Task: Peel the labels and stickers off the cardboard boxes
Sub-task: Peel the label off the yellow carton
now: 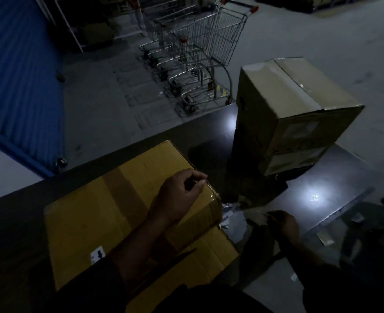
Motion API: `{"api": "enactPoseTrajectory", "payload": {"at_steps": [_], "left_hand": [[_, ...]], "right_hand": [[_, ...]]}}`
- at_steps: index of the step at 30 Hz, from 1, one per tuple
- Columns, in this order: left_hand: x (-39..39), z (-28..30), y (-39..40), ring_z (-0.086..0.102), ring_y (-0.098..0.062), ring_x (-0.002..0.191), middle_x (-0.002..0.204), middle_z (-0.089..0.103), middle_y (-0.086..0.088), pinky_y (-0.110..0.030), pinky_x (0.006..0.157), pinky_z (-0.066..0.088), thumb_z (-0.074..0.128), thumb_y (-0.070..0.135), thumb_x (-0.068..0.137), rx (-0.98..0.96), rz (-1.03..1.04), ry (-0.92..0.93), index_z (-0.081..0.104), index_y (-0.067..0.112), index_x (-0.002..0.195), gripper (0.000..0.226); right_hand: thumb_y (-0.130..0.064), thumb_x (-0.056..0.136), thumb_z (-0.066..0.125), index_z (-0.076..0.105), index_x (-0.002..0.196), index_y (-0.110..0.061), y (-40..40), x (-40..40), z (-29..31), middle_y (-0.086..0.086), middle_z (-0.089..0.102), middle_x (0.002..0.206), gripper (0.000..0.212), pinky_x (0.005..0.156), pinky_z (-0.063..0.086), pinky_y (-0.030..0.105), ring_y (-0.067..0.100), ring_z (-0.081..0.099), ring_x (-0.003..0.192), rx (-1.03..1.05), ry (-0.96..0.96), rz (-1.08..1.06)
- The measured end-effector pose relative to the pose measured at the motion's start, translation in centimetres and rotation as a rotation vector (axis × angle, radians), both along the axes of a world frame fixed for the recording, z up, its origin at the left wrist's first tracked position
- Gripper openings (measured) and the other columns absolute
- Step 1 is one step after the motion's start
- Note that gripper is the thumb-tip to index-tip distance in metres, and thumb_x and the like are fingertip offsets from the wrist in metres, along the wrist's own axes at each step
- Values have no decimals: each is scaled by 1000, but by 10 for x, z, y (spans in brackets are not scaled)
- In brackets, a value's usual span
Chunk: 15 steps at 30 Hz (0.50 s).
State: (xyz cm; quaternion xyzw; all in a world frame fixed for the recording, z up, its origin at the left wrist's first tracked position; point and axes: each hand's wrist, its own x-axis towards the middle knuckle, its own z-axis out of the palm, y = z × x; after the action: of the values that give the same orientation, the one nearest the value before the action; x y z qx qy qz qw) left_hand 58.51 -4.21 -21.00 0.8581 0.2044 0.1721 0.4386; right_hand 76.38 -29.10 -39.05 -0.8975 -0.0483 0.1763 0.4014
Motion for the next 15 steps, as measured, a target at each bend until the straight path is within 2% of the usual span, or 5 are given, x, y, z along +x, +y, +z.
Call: {"api": "enactPoseTrajectory", "payload": {"at_steps": [5, 8, 11, 13, 15], "left_hand": [[3, 1, 1, 61, 6, 98, 106, 67, 17, -14, 78, 52, 59, 29, 96, -8, 3, 4, 67, 28, 110, 16], [1, 1, 4, 63, 4, 95, 104, 68, 14, -12, 76, 51, 60, 26, 96, -40, 12, -19, 68, 26, 110, 16], [-4, 1, 10, 64, 2, 92, 103, 69, 12, -12, 73, 51, 60, 25, 96, -68, 42, -43, 68, 24, 109, 15], [-9, 2, 15, 62, 4, 93, 102, 68, 14, -11, 72, 50, 60, 26, 96, -65, 68, -46, 68, 25, 108, 15], [-17, 3, 22, 62, 4, 93, 102, 68, 14, -14, 72, 51, 59, 28, 97, -70, 97, -46, 68, 27, 108, 14]], "right_hand": [[-9, 83, 76, 64, 103, 5, -5, 6, -9, 18, 71, 99, 27, 73, 43, 32, 31, 66, 89, -84, -1, -90], [-24, 85, 75, 72, 81, 1, -5, 6, -8, 17, 72, 84, 25, 66, 47, 31, 30, 68, 77, -238, -73, -19], [-32, 84, 76, 72, 68, -6, 2, -7, -11, 15, 69, 68, 31, 56, 34, 25, 30, 68, 63, -408, -164, -41], [-32, 85, 75, 74, 74, -6, 5, -14, -7, 17, 70, 72, 28, 59, 36, 26, 31, 70, 69, -461, -196, -71], [-27, 88, 70, 76, 94, -6, 4, -12, -6, 19, 71, 96, 23, 71, 46, 30, 33, 69, 92, -468, -195, 12]]}}
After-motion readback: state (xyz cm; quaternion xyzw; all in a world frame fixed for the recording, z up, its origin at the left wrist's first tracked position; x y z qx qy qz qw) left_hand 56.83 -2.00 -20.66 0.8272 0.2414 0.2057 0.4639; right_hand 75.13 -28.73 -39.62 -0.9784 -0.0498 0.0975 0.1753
